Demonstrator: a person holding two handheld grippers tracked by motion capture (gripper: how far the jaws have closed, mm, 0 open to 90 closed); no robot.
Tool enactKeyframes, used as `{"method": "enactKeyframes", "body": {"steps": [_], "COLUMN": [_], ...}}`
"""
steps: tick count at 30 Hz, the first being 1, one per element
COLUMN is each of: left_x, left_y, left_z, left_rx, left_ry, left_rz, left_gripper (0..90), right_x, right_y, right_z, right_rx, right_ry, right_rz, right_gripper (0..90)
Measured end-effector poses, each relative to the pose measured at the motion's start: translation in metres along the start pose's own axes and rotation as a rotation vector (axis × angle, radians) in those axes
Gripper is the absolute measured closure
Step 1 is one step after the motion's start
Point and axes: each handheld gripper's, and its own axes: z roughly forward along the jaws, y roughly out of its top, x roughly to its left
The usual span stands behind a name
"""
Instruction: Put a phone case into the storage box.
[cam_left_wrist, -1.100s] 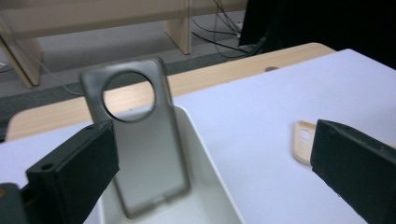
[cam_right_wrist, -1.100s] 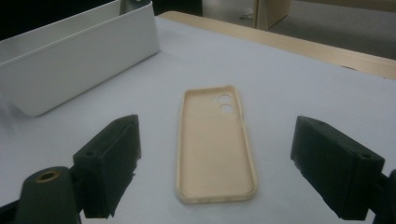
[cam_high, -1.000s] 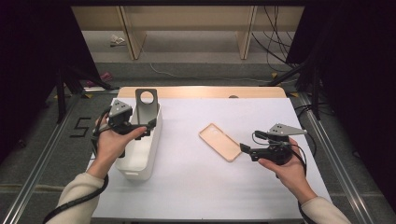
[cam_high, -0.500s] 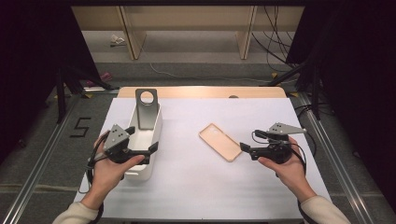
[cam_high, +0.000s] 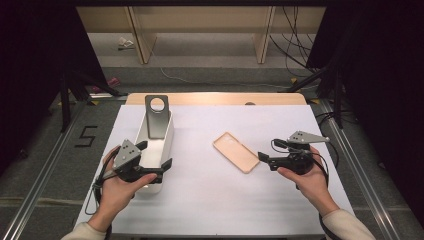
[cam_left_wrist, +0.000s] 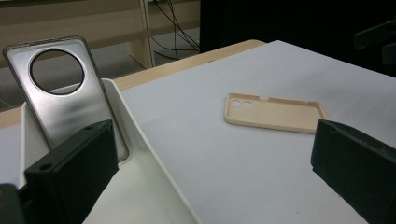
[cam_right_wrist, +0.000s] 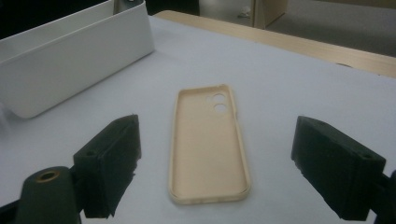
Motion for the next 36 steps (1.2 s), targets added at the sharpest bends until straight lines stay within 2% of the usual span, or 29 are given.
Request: {"method": "enactKeyframes", "body": {"steps": [11,12,14,18,20,22,25,26,31,36], "left_x": [0.0,0.0,-0.001,-0.001,-0.001,-0.001,0.0,0.0,0.001,0.001], "left_y": [0.001,0.001,0.001,0.0,-0.001,-0.001,-0.002,-0.002,-0.002,-0.002], "left_z": [0.0,0.0,0.001,0.002,0.002,0.002,0.003,0.003,0.002,0.002], "left_rx": [-0.007,-0.007,-0.007,-0.006,-0.005,-0.004,0.002,0.003,0.005,0.005], "left_ry": [-0.008,-0.007,-0.011,-0.012,-0.006,-0.005,-0.001,0.002,0.011,0.007], "left_rz": [-0.007,-0.007,-0.005,-0.018,-0.016,-0.014,-0.018,-0.02,-0.016,-0.018], "left_gripper": [0.6,0.8,1.0,1.7,2.1,2.3,2.6,2.7,3.1,3.2], "right_x": [-0.001,-0.002,-0.003,-0.005,-0.006,-0.007,-0.011,-0.012,-0.021,-0.028], "right_y": [0.001,0.002,0.003,0.006,0.006,0.005,0.006,0.006,0.005,-0.001], "right_z": [0.001,0.003,0.005,0.013,0.02,0.025,0.036,0.038,0.053,0.066], "right_rx": [0.011,0.018,0.034,0.092,0.148,0.199,0.287,0.299,0.382,0.471], "right_ry": [0.0,0.009,0.01,-0.03,-0.048,-0.046,-0.063,-0.065,-0.103,-0.114], "right_rz": [0.003,0.004,0.004,-0.001,0.002,-0.003,-0.008,-0.007,0.011,0.033], "right_gripper": [16.7,18.0,27.9,49.2,63.0,75.0,87.5,90.0,90.0,90.0]}}
